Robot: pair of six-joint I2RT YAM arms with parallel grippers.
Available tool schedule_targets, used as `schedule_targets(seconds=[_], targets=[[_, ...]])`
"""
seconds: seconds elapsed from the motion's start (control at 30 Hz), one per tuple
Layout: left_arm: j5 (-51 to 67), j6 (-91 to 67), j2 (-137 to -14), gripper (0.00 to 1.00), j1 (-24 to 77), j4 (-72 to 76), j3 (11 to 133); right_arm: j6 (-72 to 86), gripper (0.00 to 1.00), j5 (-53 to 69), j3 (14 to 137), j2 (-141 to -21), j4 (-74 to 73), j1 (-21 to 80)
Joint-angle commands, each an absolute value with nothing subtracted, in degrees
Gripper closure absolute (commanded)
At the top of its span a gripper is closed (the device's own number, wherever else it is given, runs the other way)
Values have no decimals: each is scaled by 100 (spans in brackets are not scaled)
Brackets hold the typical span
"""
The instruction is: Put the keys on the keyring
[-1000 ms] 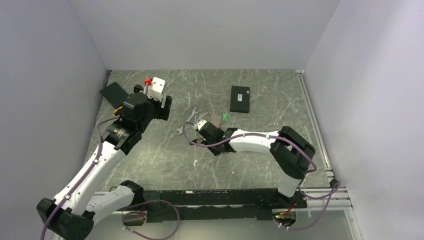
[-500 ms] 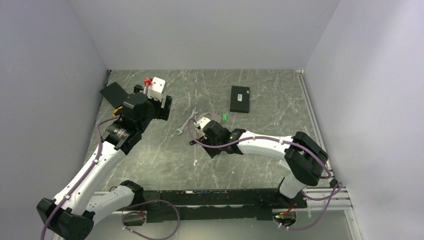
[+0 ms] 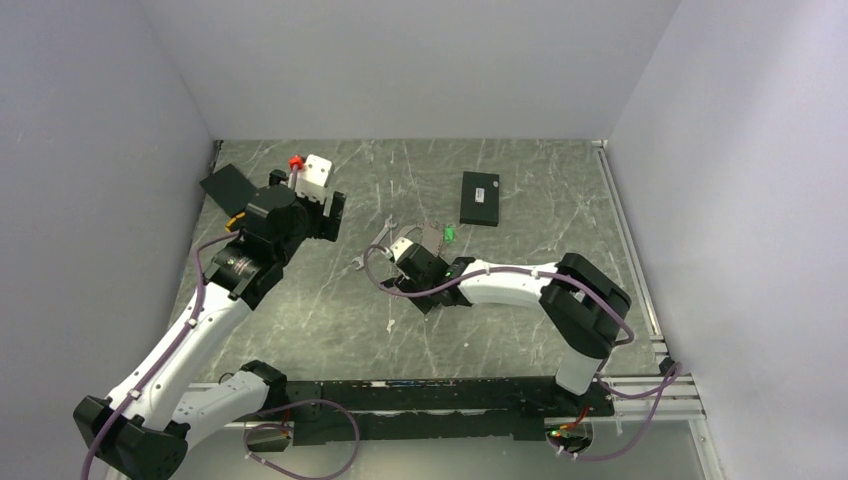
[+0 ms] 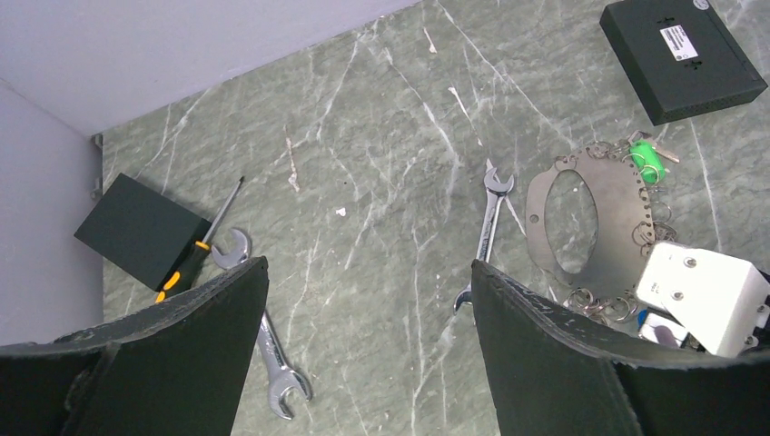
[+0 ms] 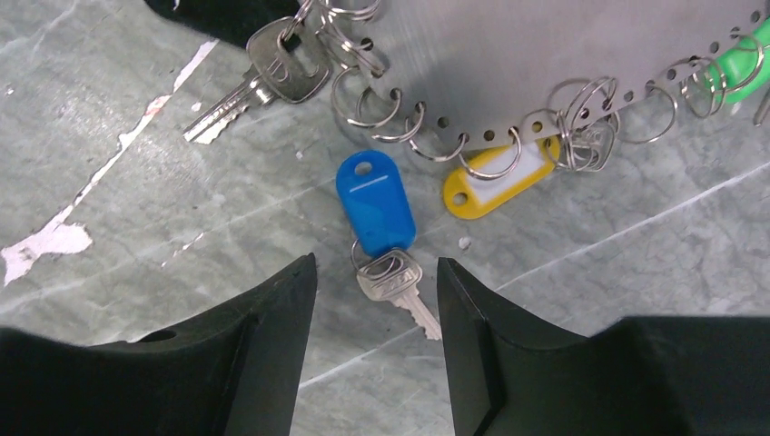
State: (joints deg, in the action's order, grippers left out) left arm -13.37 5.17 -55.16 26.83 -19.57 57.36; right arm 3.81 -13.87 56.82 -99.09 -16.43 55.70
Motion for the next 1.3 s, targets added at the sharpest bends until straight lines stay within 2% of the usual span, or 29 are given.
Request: schedule_targets(seconds=[0.0, 0.13, 0.23, 0.53, 0.67, 0.73, 1.03, 1.07, 1.1, 1.13, 1.2, 1.27], targets=[[-1263, 510, -5513, 13, 2707, -1791, 5779, 114, 46, -1652, 5943, -10043, -1558, 5607], [-1273, 510, -5511, 13, 2707, -1792, 5774, 53, 46, -1735, 5980, -10194, -1615, 5603], [-1259, 505, -5517, 13, 2707, -1790, 5778, 53, 51, -1696, 5923, -10307, -1540, 5591], [-1199, 483, -5545, 14, 2704, -1781, 5775, -11, 79, -1257, 6036, -10739, -1744, 5563], [-1204, 483, -5583, 14, 2707, -1782, 5774, 167, 97, -1092, 6003, -10643, -1740, 5553], [-1191, 484, -5604, 14, 2707, -1789, 5774, 252, 100, -990, 6003, -10586, -1753, 5534], [-1024, 493, -5682, 14, 2705, -1780, 5768, 773, 100, -874, 5722, -9674, -1666, 5505], [-1019, 492, -5686, 14, 2702, -1789, 5769, 873, 92, -837, 5711, -9601, -1696, 5483], [-1013, 492, -5686, 14, 2706, -1792, 5774, 957, 72, -781, 5682, -9527, -1704, 5462], [-1011, 492, -5679, 14, 2707, -1784, 5769, 1037, 62, -703, 5638, -9467, -1694, 5440], [-1017, 500, -5670, 14, 2707, -1777, 5766, 1162, 51, -612, 5563, -9368, -1654, 5396], [-1014, 501, -5673, 14, 2707, -1775, 5765, 1230, 48, -549, 5525, -9333, -1661, 5361]])
